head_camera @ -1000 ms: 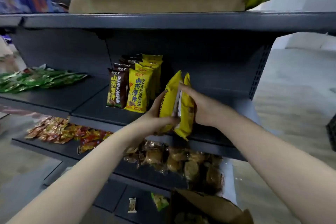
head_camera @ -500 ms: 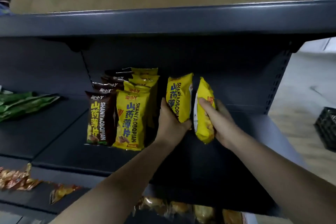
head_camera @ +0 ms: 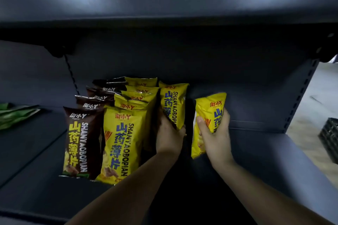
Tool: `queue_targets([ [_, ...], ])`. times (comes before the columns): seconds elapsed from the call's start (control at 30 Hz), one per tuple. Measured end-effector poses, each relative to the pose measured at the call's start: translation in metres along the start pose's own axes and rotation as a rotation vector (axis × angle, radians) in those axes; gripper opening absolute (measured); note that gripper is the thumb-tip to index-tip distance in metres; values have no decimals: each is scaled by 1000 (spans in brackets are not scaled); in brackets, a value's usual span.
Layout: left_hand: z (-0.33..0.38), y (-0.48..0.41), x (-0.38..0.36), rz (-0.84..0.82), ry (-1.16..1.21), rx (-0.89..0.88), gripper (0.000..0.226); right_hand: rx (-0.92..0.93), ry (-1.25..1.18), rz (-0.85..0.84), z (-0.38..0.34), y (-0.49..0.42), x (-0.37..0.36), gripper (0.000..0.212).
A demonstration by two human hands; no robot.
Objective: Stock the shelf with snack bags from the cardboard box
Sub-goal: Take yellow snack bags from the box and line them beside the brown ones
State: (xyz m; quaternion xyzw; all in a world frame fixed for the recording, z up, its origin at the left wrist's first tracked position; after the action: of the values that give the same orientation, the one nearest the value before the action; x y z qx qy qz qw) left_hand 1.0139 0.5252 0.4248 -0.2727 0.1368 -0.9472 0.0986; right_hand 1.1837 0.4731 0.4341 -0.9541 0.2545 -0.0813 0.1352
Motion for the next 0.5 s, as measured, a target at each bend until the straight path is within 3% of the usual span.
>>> queue_targets([
  [0.2,-8,-15,-20,-12,-85,9,97,-87,31,22,24,-5,-1,54],
  [0.3,-21,-21,-28,2,-198,62,101,-104,65,10,29,-7,-3,42],
  [0.5,-16,-16,-31,-61,-423,85,98,-73,97,10,26,-8,-2,37],
])
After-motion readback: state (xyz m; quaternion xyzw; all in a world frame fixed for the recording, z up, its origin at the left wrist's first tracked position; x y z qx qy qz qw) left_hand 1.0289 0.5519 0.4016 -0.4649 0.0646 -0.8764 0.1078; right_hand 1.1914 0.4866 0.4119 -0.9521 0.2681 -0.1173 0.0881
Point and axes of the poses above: each hand's wrist, its own y-axis away from the middle knuckle, its own x-axis out of the back of the hand, z = x × y, the point moved 10 cm from there along -y, towards the middle knuckle, and after that the axes turned 4 degrees about -x, right-handed, at the moved point
